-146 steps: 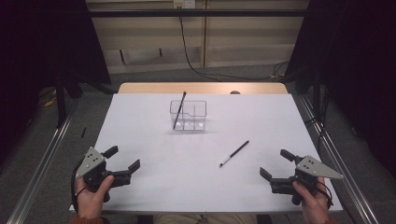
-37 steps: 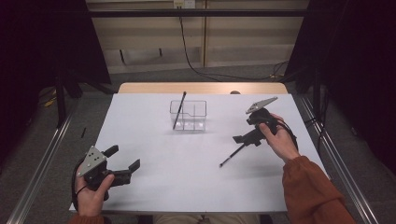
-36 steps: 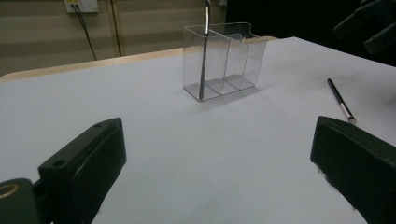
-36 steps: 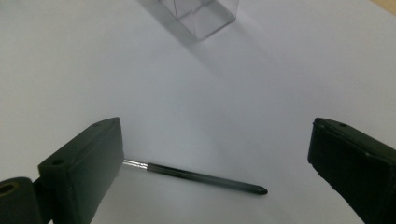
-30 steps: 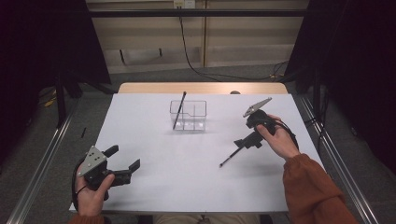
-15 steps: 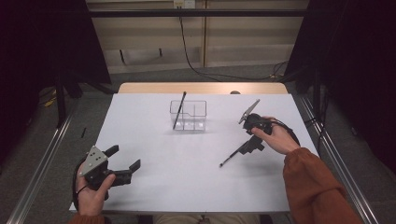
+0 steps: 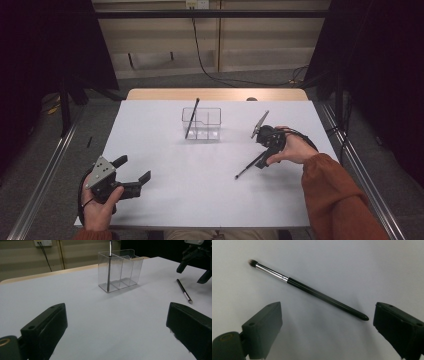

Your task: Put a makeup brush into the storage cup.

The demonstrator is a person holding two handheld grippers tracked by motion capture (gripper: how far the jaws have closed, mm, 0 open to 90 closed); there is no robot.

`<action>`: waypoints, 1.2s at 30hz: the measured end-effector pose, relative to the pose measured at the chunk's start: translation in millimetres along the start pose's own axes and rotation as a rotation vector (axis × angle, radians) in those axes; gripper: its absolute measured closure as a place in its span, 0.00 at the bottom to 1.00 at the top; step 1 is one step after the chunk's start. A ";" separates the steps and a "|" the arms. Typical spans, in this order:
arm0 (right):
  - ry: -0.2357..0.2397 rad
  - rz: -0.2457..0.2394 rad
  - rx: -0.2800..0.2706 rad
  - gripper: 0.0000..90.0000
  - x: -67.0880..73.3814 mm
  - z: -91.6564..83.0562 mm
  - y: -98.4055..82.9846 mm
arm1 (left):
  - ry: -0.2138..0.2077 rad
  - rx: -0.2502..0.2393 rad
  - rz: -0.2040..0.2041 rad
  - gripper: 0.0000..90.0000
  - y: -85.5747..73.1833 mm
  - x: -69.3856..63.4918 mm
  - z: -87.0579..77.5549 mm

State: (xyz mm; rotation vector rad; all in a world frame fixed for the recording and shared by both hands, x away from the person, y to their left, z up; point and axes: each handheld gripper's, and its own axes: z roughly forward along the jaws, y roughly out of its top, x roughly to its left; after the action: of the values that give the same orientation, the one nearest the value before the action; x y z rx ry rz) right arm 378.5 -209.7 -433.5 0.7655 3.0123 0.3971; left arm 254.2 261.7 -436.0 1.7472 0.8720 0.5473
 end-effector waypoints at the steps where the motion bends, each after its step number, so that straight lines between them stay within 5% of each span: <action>1: -0.007 -0.015 0.010 0.12 -0.4 1.2 0.9 | -0.003 0.000 -0.002 0.04 -0.1 -0.3 0.3; 7: 0.006 -0.057 0.034 0.28 -1.7 7.6 5.2 | -0.004 0.001 0.007 0.04 -0.1 0.0 0.5; 31: 0.003 -0.118 0.093 0.48 -4.4 22.6 10.1 | -0.014 0.006 0.022 0.04 0.0 -0.9 1.2; 36: 0.013 -0.141 0.120 0.62 -3.8 21.8 13.1 | -0.015 0.006 0.020 0.04 -0.1 -1.2 1.3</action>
State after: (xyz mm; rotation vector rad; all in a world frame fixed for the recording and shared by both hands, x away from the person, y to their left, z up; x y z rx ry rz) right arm 389.5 -195.1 -451.6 0.5526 3.1007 0.2211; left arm 254.3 260.0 -436.5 1.7649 0.8476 0.5448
